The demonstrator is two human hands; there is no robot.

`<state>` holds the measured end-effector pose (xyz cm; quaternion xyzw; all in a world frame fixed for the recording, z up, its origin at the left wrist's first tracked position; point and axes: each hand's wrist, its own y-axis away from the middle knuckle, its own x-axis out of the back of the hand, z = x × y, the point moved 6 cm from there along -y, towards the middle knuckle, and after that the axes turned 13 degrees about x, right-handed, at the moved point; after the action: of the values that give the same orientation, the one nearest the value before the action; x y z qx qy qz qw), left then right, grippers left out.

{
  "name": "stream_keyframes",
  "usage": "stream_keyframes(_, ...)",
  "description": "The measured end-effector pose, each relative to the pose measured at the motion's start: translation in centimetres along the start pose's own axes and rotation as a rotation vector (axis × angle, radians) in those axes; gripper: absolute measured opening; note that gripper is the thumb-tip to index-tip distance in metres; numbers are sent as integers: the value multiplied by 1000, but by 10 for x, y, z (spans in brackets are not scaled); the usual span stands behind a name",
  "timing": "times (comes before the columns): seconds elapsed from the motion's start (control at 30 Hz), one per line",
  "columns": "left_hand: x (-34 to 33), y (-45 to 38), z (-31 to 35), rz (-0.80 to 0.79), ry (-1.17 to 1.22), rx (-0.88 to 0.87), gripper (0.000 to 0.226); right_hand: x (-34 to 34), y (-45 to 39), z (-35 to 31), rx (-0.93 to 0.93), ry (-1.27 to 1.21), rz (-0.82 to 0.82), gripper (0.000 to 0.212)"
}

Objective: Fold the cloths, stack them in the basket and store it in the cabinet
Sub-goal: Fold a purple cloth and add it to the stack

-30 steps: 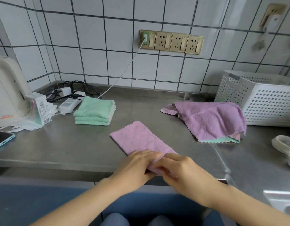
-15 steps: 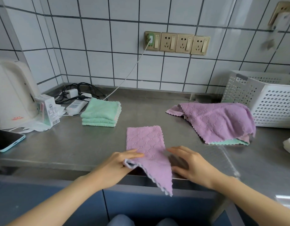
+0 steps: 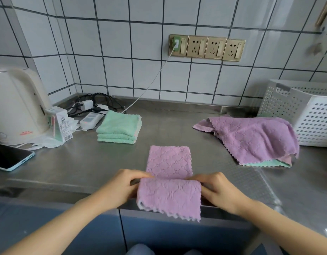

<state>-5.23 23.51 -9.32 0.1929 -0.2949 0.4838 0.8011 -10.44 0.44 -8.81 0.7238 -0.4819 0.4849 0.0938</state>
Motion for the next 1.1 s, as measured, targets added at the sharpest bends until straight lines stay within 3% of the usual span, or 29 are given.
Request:
stream_keyframes(0.1, 6, -14, -2, 92, 90, 52, 16, 6, -13, 8, -132, -137, 55, 24)
stream_keyframes(0.23, 13, -49, -5, 185, 139, 340, 38, 16, -45, 49, -561, -314, 262, 32)
stream_keyframes(0.3, 13, -63, -5, 207, 56, 434, 41, 11, -54, 68, -758, -315, 258, 34)
stream_keyframes(0.37, 11, -69, -2, 227, -86, 457, 43, 7, -59, 76, -825, -190, 219, 38)
stream_keyframes(0.53, 8, -71, 1, 293, -193, 430, 45, 1, -70, 83, -839, 94, 176, 49)
stream_keyframes(0.67, 9, -62, 1, 305, -98, 428, 30, 0, -69, 69, -749, 221, 237, 32)
stream_keyframes(0.83, 9, -55, -1, 328, -49, 416, 31, 1, -60, 61, -704, 245, 284, 24)
stream_keyframes(1.1, 2, -55, 2, 412, -256, 319, 21, -4, -66, 47, -668, 430, 204, 13)
